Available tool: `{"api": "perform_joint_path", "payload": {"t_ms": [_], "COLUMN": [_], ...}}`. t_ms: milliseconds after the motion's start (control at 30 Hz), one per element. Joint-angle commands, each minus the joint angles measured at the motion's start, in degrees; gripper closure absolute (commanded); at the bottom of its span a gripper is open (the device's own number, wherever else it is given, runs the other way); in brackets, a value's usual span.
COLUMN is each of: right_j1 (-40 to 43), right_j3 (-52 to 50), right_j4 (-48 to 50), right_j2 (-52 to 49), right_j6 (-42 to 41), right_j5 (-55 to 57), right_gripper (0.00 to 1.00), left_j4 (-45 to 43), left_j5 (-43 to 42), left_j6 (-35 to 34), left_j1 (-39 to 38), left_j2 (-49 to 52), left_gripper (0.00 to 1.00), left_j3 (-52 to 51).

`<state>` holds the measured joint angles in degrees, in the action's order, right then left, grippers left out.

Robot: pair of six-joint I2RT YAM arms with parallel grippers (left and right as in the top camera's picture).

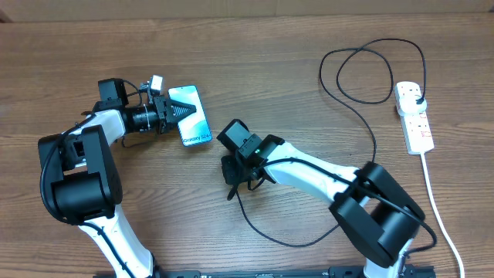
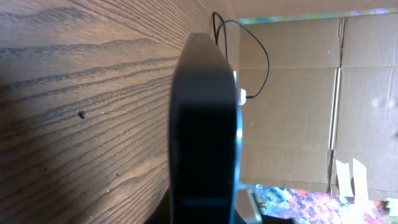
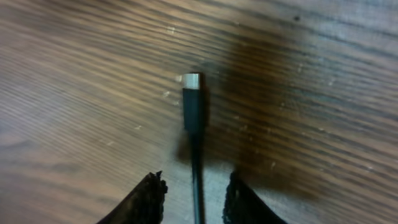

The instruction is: Plug charger to phone and switch on socket

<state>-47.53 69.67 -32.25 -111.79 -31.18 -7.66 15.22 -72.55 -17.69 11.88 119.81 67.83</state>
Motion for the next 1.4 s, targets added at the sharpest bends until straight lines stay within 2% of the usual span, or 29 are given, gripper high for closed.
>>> {"api": "perform_joint_path", "payload": {"t_ms": [0,133,267,300,433,600,700,867,1100,1233,1367], "right_j1": [-1.1,-2.8,-4.2,-4.2,-3.8,-1.7,-0.2,0.3,0.3,0.3,1.2], "right_j3": [0.7,0.7,0.7,0.7,3.9,15.1,17.9,15.3,13.9,13.9,13.9], "right_j4": [0.4,0.4,-0.5,-1.1,-8.2,-30.2,-38.4,-37.2,-36.9,-36.4,-33.9], "right_j2": [-0.6,-1.9,-3.3,-3.3,-3.3,-3.3,-3.3,-3.3,-3.3,-3.3,-3.3], "right_j6": [0.2,0.7,0.6,0.6,0.7,1.5,1.5,3.7,3.7,3.7,4.1], "right_j5": [0.2,1.8,5.6,6.3,8.7,14.8,14.5,9.4,9.0,9.1,9.0], "right_gripper": [0.71,0.72,0.94,0.96,0.96,0.96,0.96,0.96,0.96,0.79,0.74], "left_j4": [-0.1,-0.1,-0.1,-0.1,-0.1,-0.1,-0.1,0.0,0.0,0.0,0.0], "left_j5": [-1.3,-1.4,-1.4,-1.4,-1.4,-1.4,-1.4,-1.4,-1.4,-1.4,-1.4], "left_j6": [-0.3,-0.3,-0.3,-0.3,-0.4,-0.3,-0.4,-0.4,-0.4,-0.4,-0.4], "left_j1": [-0.2,-0.2,-0.2,-0.2,-0.2,-0.2,-0.2,-0.2,-0.2,-0.2,-0.2], "left_j2": [-1.9,-1.9,-1.9,-1.9,-1.9,-1.9,-1.9,-1.9,-1.9,-1.9,-1.9], "left_gripper": [0.96,0.96,0.96,0.96,0.95,0.96,0.96,0.96,0.96,0.96,0.96], "left_j3": [0.1,0.1,0.1,0.1,0.1,0.1,0.1,0.1,0.1,0.1,0.1]}}
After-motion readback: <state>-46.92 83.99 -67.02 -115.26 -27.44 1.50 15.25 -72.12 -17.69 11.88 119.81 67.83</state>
